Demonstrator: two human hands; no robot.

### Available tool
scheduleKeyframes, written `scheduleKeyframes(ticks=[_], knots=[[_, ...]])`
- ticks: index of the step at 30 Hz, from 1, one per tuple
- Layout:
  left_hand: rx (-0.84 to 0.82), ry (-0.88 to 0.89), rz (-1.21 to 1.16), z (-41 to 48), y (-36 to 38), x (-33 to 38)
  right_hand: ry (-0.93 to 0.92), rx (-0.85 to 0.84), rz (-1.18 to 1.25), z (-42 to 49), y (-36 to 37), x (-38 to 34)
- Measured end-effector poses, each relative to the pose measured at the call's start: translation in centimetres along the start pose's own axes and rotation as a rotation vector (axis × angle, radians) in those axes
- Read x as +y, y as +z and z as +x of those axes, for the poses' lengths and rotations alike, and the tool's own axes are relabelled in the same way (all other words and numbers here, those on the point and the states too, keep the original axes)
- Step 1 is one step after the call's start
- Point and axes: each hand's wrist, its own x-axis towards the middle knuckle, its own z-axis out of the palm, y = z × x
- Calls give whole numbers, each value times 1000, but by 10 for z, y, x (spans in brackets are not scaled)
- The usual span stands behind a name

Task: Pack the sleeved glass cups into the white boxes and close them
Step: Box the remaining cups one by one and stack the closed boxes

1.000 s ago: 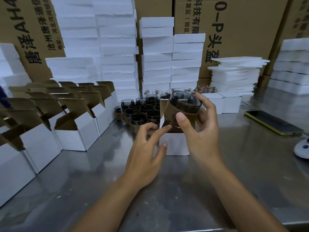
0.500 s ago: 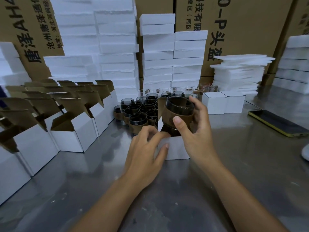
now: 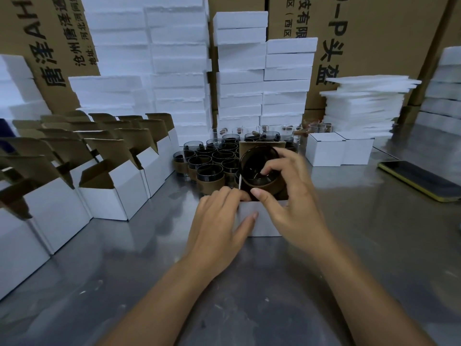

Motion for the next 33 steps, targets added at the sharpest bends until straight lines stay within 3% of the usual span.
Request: scheduleKeyframes(ticks=[12,21,29,33], knots=[[42,3,-39,0,-1,-2,127,-179,40,-4,-11,-2],[49,-5,-37,-2,-2,-3,103,-317,-66,-7,-12,-1],[70,-6,-29,-3,-2,-5,94,-290,-101,-9,-6,3],[120,-39,-173,-4,-4,-3,187,-9,113,-8,-3,-2]])
